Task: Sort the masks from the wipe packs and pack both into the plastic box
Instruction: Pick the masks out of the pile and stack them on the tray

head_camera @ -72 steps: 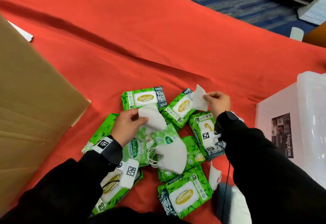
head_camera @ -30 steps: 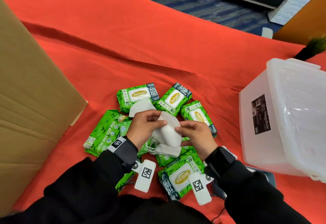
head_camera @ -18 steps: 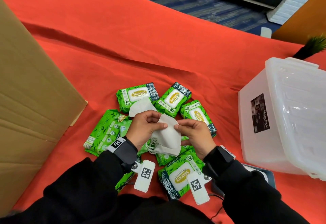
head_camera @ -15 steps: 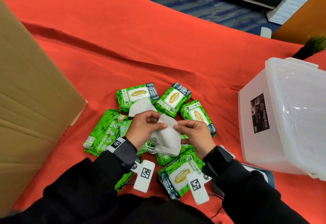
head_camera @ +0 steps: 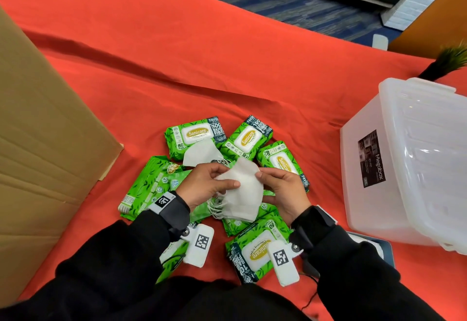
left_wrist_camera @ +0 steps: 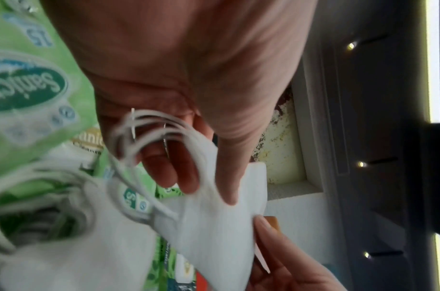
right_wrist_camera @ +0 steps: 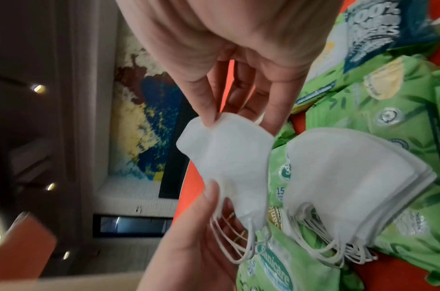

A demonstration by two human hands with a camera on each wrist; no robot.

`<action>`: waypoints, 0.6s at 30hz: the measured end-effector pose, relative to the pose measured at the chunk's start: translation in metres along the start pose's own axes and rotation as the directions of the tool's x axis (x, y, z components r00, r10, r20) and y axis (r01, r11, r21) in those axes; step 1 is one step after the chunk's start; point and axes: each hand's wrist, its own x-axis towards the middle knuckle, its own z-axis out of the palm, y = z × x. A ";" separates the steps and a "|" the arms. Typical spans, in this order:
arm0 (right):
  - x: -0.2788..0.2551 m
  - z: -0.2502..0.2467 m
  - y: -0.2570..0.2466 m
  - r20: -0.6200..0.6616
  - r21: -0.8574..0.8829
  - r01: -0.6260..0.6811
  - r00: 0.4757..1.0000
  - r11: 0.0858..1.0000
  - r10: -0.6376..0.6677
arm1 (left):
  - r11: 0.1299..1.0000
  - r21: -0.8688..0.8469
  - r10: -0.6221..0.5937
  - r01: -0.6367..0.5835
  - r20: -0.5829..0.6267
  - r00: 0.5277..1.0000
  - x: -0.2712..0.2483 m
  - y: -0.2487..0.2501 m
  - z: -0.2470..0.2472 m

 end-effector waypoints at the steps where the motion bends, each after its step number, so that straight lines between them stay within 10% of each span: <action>1: 0.004 -0.004 0.000 -0.023 0.041 -0.026 0.999 0.999 0.027 | 0.999 0.051 -0.008 0.007 0.029 1.000 0.002 -0.001 -0.004; 18: 0.041 -0.031 0.068 -0.201 -0.235 -0.193 0.969 0.953 0.147 | 0.957 0.228 -0.125 0.179 -0.234 0.964 0.012 -0.054 -0.016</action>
